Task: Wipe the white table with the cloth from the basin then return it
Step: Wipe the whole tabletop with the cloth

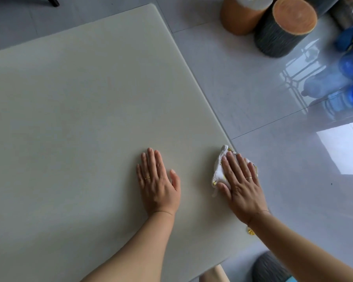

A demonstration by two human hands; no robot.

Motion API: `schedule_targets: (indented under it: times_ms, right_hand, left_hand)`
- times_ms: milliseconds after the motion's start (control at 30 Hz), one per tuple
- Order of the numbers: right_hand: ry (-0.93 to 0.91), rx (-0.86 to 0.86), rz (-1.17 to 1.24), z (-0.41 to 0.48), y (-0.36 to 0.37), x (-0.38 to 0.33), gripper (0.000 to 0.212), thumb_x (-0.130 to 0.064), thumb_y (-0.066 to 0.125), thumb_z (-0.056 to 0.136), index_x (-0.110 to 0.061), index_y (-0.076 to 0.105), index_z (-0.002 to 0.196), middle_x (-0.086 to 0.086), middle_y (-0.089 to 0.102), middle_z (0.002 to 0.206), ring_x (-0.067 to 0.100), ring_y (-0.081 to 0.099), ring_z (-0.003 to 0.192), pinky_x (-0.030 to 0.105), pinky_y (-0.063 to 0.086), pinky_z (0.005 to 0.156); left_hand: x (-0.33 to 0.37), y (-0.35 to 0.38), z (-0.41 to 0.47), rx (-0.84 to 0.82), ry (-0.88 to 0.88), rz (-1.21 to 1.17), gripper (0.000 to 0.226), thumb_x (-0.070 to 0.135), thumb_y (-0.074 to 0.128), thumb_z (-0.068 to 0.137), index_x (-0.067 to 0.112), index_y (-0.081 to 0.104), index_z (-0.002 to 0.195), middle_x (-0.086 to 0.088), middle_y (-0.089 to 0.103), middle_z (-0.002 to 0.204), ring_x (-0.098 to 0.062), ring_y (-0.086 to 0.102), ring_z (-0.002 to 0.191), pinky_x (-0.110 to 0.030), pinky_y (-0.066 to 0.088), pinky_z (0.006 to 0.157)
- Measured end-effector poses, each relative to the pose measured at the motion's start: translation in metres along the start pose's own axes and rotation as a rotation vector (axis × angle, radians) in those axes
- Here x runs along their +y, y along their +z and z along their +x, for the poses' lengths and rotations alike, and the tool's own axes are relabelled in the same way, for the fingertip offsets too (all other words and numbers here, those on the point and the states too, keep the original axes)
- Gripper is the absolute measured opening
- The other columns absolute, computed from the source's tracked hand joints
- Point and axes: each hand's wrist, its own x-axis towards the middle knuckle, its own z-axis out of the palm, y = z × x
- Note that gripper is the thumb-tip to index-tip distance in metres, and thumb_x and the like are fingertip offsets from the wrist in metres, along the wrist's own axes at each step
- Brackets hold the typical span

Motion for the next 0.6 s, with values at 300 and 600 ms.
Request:
schedule_targets:
  times_ms: [300,600]
  right_hand:
    - [0.020,0.008,0.010,-0.070,0.020,-0.019,0.067,-0.053,0.018,0.097,-0.010,0.026,0.147,0.007,0.020,0.156,0.026,0.009,0.145,0.045,0.008,0.116]
    - [0.340,0.013,0.044,-0.095,0.027,-0.007,0.074,-0.061,-0.001,0.091,-0.018,0.006,0.150,-0.001,-0.003,0.158,0.021,-0.007,0.146,0.041,-0.007,0.118]
  left_hand:
    - [0.000,0.001,-0.001,0.033,0.017,-0.035,0.062,0.030,0.035,0.087,0.000,0.040,0.141,-0.016,0.035,0.150,-0.035,0.031,0.140,-0.049,0.022,0.115]
    - [0.000,0.003,-0.003,0.023,0.019,-0.055,0.064,0.033,0.031,0.087,0.002,0.037,0.142,-0.015,0.032,0.152,-0.033,0.027,0.142,-0.046,0.016,0.116]
